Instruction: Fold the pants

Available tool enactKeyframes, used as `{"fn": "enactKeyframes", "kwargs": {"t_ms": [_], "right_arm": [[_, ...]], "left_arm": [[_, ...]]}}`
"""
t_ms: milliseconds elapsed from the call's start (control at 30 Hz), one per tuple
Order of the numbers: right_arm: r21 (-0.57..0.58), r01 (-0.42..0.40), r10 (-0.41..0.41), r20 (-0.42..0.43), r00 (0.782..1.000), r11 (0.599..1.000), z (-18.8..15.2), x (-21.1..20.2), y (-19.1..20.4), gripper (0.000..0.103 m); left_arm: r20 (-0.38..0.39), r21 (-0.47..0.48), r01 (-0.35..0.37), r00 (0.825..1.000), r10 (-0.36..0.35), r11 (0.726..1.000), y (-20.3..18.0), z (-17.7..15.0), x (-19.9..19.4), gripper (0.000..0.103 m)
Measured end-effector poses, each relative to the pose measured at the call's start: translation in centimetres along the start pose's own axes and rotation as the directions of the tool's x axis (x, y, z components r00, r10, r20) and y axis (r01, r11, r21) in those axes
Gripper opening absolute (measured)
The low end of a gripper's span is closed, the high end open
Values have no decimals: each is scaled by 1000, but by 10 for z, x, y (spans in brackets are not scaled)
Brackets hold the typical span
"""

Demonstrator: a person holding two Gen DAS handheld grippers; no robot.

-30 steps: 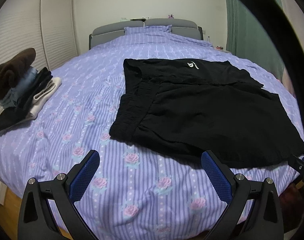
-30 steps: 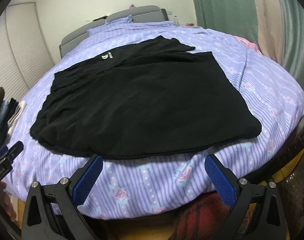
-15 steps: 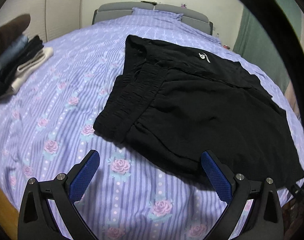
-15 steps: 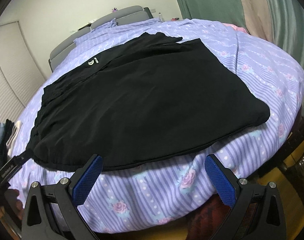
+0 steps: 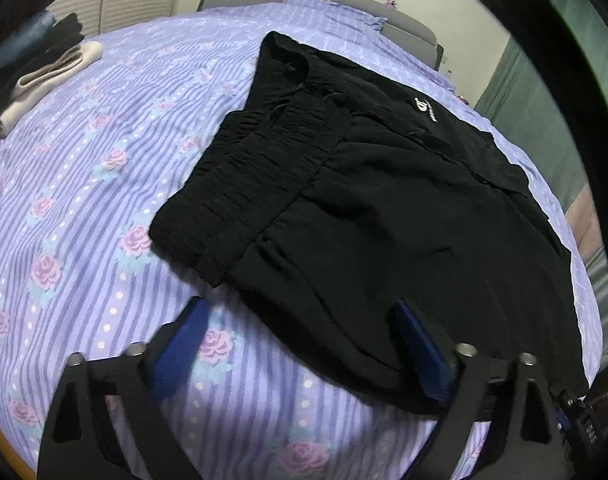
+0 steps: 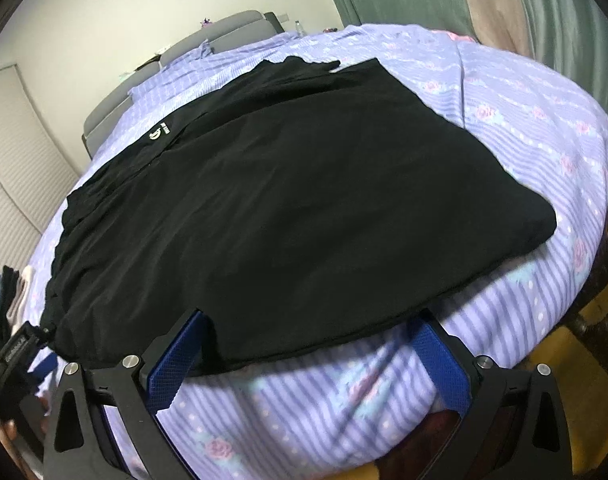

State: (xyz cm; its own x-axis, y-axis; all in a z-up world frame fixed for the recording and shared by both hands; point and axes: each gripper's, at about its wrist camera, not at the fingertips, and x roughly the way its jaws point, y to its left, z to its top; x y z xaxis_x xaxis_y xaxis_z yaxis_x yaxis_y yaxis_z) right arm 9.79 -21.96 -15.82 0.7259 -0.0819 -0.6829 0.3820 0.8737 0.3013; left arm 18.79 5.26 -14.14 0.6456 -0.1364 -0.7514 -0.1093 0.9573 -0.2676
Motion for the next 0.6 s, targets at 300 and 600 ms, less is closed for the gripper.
{"fn": "enactKeyframes", "kwargs": {"t_ms": [300, 600], "right_arm": [[0, 77, -77, 45, 996, 997, 21, -10, -15, 24], [-41, 17, -8, 209, 978, 999, 57, -58, -3, 10]], "left_arm": [[66, 129, -33, 998, 24, 991, -21, 4, -16, 13], [182, 173, -60, 983, 28, 983, -38, 25, -55, 10]]}}
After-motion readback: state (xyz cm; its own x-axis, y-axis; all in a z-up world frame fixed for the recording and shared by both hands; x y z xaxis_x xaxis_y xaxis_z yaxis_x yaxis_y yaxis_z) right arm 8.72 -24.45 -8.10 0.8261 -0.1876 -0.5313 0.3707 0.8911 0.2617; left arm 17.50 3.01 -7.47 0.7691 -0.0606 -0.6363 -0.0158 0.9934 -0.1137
